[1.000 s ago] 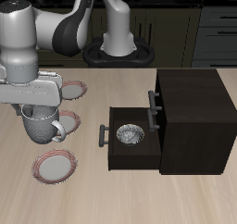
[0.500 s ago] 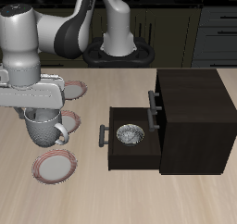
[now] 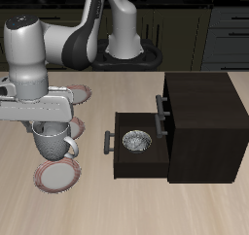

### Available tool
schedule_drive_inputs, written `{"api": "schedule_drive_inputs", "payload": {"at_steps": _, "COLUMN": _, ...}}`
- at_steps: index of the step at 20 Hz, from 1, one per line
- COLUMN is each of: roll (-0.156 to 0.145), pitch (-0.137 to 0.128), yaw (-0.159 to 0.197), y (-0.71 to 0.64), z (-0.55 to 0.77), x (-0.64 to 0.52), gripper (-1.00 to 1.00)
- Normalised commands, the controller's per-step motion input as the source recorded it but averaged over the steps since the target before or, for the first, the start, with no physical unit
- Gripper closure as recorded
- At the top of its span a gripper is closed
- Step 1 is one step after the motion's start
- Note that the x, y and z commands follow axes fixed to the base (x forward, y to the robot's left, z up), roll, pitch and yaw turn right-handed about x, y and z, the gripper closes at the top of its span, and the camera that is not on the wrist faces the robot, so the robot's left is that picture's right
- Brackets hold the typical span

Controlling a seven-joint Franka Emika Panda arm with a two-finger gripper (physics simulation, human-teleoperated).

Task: Place the porcelain mug that is on the plate onto the farthest plate relative to the robot

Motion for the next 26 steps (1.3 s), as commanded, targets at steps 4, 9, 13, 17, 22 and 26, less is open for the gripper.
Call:
{"api": "schedule_drive_inputs", "payload": {"at_steps": 4, "roll": 0.001, "pitch": 0.029, "yaw": 0.011, "y": 0.01, "z": -0.27, "x": 0.09, "gripper": 1.00}}
{"api": "schedule_drive_inputs", "payload": {"at_steps": 9, "roll": -0.004, "pitch": 0.024, "yaw": 0.021, "y": -0.01, "z": -0.25, "x": 0.07, "gripper": 1.00}}
{"api": "schedule_drive_inputs", "payload": {"at_steps": 13, "roll": -0.012, "pitch": 0.022, "yaw": -0.025, "y": 0.01, "z": -0.15, "x": 0.05, "gripper": 1.00}}
{"api": "schedule_drive_inputs", "payload": {"at_steps": 17, "roll": -0.007, "pitch": 0.000, "yaw": 0.013, "y": -0.02, "z": -0.09, "x": 0.07, "gripper": 1.00}}
{"api": "schedule_drive_inputs", "payload": {"at_steps": 22, "roll": -0.001, "pitch": -0.010, "yaw": 0.015, "y": 0.03, "z": -0.04, "x": 0.09, "gripper": 1.00}}
{"api": "schedule_drive_inputs", "payload": {"at_steps": 26, "roll": -0.023, "pitch": 0.024, "yaw": 0.003, "y": 0.07, "z": -0.27, "x": 0.16, "gripper": 1.00}}
